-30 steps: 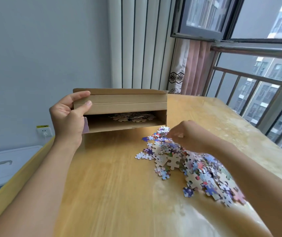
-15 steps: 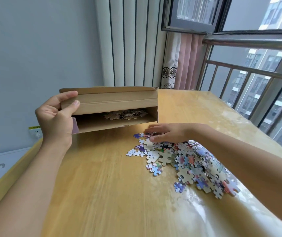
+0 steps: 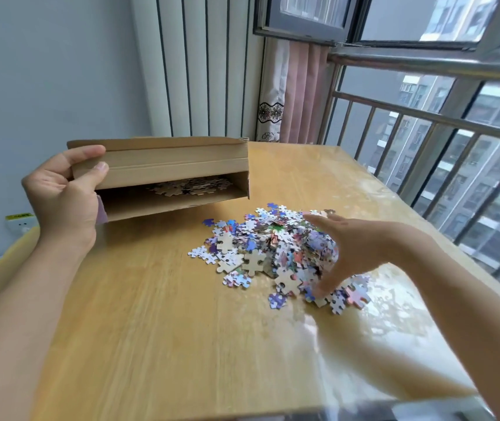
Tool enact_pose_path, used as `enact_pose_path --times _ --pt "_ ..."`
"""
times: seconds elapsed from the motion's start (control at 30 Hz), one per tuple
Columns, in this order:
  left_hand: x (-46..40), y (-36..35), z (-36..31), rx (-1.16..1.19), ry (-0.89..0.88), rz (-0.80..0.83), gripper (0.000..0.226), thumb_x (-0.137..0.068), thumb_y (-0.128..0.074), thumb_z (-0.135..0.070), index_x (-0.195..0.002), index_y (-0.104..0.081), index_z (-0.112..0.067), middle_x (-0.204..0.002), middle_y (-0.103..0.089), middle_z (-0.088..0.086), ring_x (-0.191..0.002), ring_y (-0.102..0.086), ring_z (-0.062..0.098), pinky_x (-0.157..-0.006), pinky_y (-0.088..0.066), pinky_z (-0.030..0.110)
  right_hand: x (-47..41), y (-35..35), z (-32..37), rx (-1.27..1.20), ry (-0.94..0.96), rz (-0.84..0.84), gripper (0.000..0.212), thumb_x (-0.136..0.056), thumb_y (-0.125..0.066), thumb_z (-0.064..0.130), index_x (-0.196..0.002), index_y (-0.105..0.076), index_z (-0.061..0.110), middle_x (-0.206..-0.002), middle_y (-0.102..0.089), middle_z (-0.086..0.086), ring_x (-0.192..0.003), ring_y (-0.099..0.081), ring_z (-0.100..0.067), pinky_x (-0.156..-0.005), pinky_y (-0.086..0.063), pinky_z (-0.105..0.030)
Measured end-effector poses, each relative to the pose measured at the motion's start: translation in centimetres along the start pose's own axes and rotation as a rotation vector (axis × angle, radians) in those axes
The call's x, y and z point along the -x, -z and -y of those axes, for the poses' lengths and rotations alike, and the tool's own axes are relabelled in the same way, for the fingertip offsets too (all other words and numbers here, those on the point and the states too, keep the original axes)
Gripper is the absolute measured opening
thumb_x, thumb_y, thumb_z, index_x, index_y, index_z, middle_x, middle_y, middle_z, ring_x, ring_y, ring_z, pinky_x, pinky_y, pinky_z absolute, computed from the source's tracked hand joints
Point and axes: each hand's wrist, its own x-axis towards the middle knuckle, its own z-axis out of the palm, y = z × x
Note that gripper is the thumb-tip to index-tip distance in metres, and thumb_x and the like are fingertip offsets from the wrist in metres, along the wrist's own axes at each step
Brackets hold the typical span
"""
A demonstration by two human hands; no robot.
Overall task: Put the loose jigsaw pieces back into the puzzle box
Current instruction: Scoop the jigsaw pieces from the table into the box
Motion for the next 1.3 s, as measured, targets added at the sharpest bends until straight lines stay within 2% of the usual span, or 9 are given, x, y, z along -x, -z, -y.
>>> enact_pose_path --times 0.17,0.27,0.37,0.67,0.8,0.9,1.0,1.1,1.3 --pt "-0.3 0.2 0.6 -0.003 0.005 0.002 0.016 -0.084 -0.073 -0.02 -0.092 -0.079 -0.032 -0.066 -0.067 -0.021 -0.043 -0.049 0.013 -0.044 -0.034 0.023 -0.8 -1.8 0.8 -0.041 0.14 -0.116 0.137 -0.05 -0.076 0.085 -0.154 0.007 0.052 -0.167 -0.013 0.016 -0.153 -0.02 -0.017 -0.122 -0.024 -0.048" --pt "-0.6 0.3 1.0 0.005 0.002 0.008 0.017 -0.081 -0.075 -0.025 -0.094 -0.08 -0.033 -0.076 -0.072 -0.019 -0.054 -0.051 0.019 -0.051 -0.036 0.022 -1.7 -1.4 1.2 -0.069 0.176 -0.148 0.134 -0.05 -0.075 0.085 -0.152 0.006 0.056 -0.166 -0.016 0.013 -0.152 -0.023 -0.019 -0.121 -0.027 -0.05" --pt "-0.5 0.2 1.0 -0.012 0.004 0.008 0.016 -0.083 -0.073 -0.02 -0.09 -0.079 -0.033 -0.067 -0.068 -0.018 -0.037 -0.047 0.014 -0.039 -0.029 0.024 -2.7 -1.0 1.4 -0.04 0.193 -0.114 0.131 -0.05 -0.077 0.083 -0.149 0.006 0.062 -0.166 -0.014 0.015 -0.151 -0.023 -0.019 -0.119 -0.029 -0.053" --pt "-0.8 0.2 1.2 -0.003 -0.003 0.012 0.015 -0.083 -0.073 -0.02 -0.091 -0.078 -0.032 -0.067 -0.068 -0.019 -0.033 -0.044 0.012 -0.036 -0.026 0.024 -3.1 0.1 1.9 0.013 0.197 -0.274 0.066 -0.08 -0.077 0.048 -0.139 -0.051 0.033 -0.134 -0.061 0.0 -0.115 -0.06 -0.024 -0.098 -0.053 -0.046" --pt "-1.1 0.4 1.5 0.019 0.009 0.008 0.017 -0.078 -0.076 -0.026 -0.094 -0.08 -0.031 -0.074 -0.071 -0.017 -0.049 -0.048 0.017 -0.045 -0.032 0.021 -3.1 -0.1 1.2 -0.032 0.215 -0.353 0.052 -0.081 -0.078 0.041 -0.129 -0.06 0.029 -0.125 -0.066 0.001 -0.109 -0.063 -0.023 -0.094 -0.055 -0.044" --pt "-0.8 0.2 1.3 0.001 0.009 0.001 0.017 -0.082 -0.075 -0.022 -0.098 -0.079 -0.027 -0.068 -0.068 -0.019 -0.044 -0.048 0.013 -0.042 -0.033 0.02 -2.9 0.3 0.8 -0.094 0.259 -0.403 0.045 -0.079 -0.082 0.039 -0.119 -0.066 0.03 -0.123 -0.067 0.006 -0.106 -0.064 -0.016 -0.093 -0.055 -0.038" --pt "-0.6 -0.1 1.0 -0.007 0.008 -0.009 0.017 -0.086 -0.073 -0.016 -0.101 -0.077 -0.023 -0.061 -0.064 -0.02 -0.032 -0.043 0.01 -0.035 -0.029 0.021 -3.1 0.9 0.6 -0.17 0.291 -0.486 0.039 -0.073 -0.088 0.032 -0.107 -0.071 0.029 -0.103 -0.071 0.008 -0.088 -0.065 -0.009 -0.077 -0.057 -0.033" --pt "-0.5 0.0 0.9 0.002 0.011 -0.012 0.018 -0.087 -0.073 -0.014 -0.103 -0.077 -0.02 -0.064 -0.066 -0.02 -0.033 -0.043 0.01 -0.035 -0.029 0.021 -3.5 1.1 0.6 -0.197 0.312 -0.51 0.036 -0.071 -0.09 0.025 -0.104 -0.074 0.026 -0.088 -0.069 0.014 -0.069 -0.06 0.006 -0.058 -0.044 -0.013" --pt "-0.3 0.0 0.3 0.007 0.011 -0.017 0.018 -0.088 -0.071 -0.011 -0.099 -0.076 -0.025 -0.062 -0.066 -0.019 -0.026 -0.041 0.014 -0.029 -0.025 0.021 -3.6 2.2 0.9 -0.337 0.351 -0.563 0.032 -0.07 -0.091 0.024 -0.097 -0.075 0.027 -0.091 -0.074 0.016 -0.076 -0.066 0.005 -0.066 -0.047 -0.01"
